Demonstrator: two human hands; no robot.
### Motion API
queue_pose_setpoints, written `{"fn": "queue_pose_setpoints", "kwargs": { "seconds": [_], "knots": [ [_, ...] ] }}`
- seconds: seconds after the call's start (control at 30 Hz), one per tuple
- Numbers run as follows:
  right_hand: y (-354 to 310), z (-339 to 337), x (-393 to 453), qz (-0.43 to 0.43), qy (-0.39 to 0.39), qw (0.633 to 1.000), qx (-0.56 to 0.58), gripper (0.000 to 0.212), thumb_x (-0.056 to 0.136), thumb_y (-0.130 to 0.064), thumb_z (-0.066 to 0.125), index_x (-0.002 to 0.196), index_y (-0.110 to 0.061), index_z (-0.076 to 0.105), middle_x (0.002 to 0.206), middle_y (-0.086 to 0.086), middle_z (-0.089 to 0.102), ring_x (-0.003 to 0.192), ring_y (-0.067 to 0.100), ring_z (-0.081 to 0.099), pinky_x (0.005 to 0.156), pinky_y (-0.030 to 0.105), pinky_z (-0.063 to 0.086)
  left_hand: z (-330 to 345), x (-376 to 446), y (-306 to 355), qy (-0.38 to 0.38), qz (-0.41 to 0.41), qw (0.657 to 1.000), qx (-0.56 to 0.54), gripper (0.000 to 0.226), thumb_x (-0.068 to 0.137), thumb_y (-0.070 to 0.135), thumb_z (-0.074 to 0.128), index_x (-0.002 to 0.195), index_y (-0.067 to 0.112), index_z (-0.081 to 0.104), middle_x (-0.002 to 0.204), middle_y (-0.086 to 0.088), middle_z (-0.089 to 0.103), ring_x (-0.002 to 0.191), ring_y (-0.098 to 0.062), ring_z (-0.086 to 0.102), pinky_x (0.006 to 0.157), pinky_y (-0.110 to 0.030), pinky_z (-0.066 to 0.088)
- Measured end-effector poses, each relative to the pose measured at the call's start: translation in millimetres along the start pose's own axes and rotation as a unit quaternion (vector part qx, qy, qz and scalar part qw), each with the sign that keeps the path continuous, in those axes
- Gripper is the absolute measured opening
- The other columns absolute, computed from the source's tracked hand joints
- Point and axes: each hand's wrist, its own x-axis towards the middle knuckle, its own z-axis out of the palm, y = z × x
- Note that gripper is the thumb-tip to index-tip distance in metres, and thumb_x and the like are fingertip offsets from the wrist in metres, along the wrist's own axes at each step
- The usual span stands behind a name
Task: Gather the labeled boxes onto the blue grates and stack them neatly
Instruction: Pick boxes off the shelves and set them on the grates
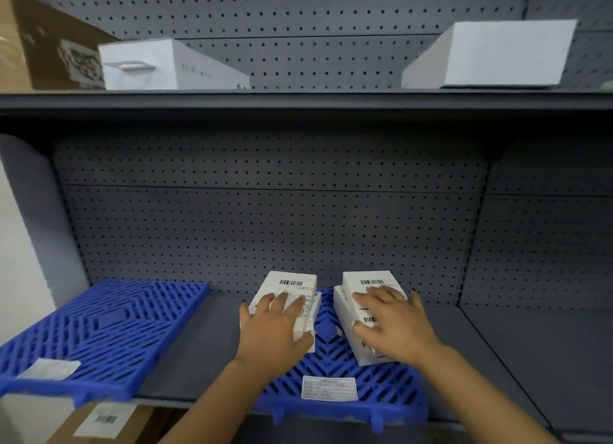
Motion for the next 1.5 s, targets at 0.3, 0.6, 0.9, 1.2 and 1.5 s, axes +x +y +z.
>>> {"fn": "queue_pose_setpoints", "kwargs": {
  "seconds": [0.3,0.6,0.9,1.2,1.5],
  "knots": [
    [-22,-38,-68,-0.005,0.109,0.994,0.011,0.083,0.074,-0.078,0.013,0.146,-0.039,0.023,0.156,-0.008,0.022,0.144,0.016,0.012,0.116,0.037,0.008,-40,-35,7,0.111,0.113,0.986,-0.052,0.082,0.078,0.067,0.011,0.15,0.029,0.015,0.153,0.001,0.028,0.141,-0.018,0.021,0.116,-0.048,0.009],
    [-54,-56,-206,0.051,0.166,0.985,-0.004,0.07,0.083,-0.07,0.029,0.143,-0.035,0.035,0.151,-0.005,0.033,0.142,0.018,0.022,0.116,0.04,0.02,-60,-116,37,0.221,0.287,0.923,-0.133,0.064,0.083,0.054,0.042,0.136,0.019,0.045,0.13,-0.002,0.056,0.118,-0.021,0.051,0.099,-0.04,0.043],
    [-42,-77,-338,0.154,0.194,0.968,-0.035,0.066,0.086,-0.068,0.031,0.144,-0.036,0.033,0.152,-0.005,0.031,0.143,0.017,0.021,0.116,0.041,0.02,-73,-174,110,0.181,0.386,0.891,-0.156,0.066,0.085,0.056,0.038,0.141,0.02,0.041,0.14,-0.002,0.048,0.128,-0.022,0.045,0.104,-0.039,0.038],
    [35,-102,-448,0.256,0.19,0.945,-0.076,0.065,0.088,-0.068,0.03,0.145,-0.038,0.028,0.154,-0.007,0.026,0.144,0.015,0.017,0.116,0.037,0.015,-77,-208,243,0.161,0.46,0.856,-0.17,0.067,0.088,0.057,0.038,0.144,0.022,0.035,0.144,-0.001,0.044,0.133,-0.019,0.039,0.109,-0.04,0.029],
    [160,-138,-561,0.308,0.192,0.927,-0.095,0.067,0.085,-0.068,0.026,0.145,-0.038,0.028,0.154,-0.005,0.027,0.144,0.017,0.018,0.116,0.039,0.018,-81,-241,427,0.152,0.491,0.832,-0.209,0.069,0.087,0.058,0.035,0.146,0.024,0.031,0.148,0.0,0.039,0.136,-0.019,0.035,0.111,-0.04,0.026]
  ]
}}
